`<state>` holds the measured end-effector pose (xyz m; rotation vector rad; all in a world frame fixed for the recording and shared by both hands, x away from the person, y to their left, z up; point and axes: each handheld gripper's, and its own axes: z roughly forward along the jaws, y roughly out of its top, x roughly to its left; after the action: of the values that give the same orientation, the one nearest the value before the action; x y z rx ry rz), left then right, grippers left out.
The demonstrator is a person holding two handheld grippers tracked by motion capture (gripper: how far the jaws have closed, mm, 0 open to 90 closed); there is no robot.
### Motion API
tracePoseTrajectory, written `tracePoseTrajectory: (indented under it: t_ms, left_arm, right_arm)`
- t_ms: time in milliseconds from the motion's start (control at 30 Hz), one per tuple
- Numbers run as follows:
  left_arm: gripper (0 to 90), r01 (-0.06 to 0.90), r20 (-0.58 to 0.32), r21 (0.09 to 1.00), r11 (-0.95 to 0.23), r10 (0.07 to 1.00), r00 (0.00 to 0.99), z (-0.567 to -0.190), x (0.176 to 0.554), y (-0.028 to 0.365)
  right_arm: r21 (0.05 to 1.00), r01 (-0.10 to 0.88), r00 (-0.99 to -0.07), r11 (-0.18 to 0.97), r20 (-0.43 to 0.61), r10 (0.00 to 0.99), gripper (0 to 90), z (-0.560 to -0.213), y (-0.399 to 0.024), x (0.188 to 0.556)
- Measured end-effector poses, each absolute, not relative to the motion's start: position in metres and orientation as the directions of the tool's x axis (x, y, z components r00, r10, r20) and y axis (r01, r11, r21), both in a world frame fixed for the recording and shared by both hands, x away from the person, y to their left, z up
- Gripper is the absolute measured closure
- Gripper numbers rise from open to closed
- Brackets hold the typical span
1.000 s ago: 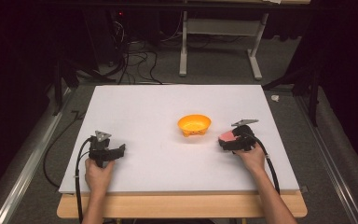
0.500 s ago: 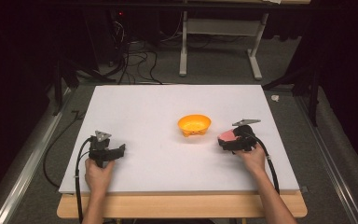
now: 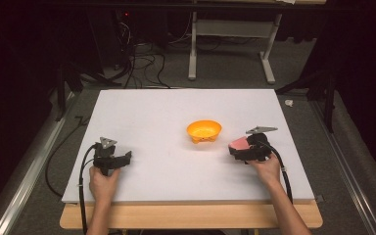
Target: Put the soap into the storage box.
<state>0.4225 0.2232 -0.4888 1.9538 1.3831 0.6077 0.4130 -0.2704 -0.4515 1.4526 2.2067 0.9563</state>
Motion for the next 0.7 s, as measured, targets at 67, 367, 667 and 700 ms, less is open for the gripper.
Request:
tracePoseTrajectory:
  t_ms: [67, 367, 667, 700]
  left_arm:
    - [21.5, 0.638, -0.001, 0.737, -0.225, 0.943, 0.333, -0.489, 0.422, 0.223]
    - [21.5, 0.638, -0.001, 0.737, -0.224, 0.943, 0.333, -0.489, 0.422, 0.223]
    - [21.5, 0.638, -0.001, 0.737, -0.225, 0.943, 0.333, -0.489, 0.422, 0.223]
    - [21.5, 0.638, -0.001, 0.737, -0.225, 0.943, 0.333, -0.489, 0.422, 0.223]
  right_arm:
    - [0.691, 0.676, -0.429, 0.256, 0.087, 0.899, 13.7, -0.45, -0.27, 0.411]
    - [0.701, 0.666, -0.453, 0.256, 0.107, 0.885, 13.7, -0.444, -0.264, 0.404]
    - [0.711, 0.653, -0.486, 0.263, 0.126, 0.865, 13.7, -0.435, -0.253, 0.398]
    - [0.712, 0.651, -0.489, 0.264, 0.127, 0.863, 13.7, -0.434, -0.252, 0.398]
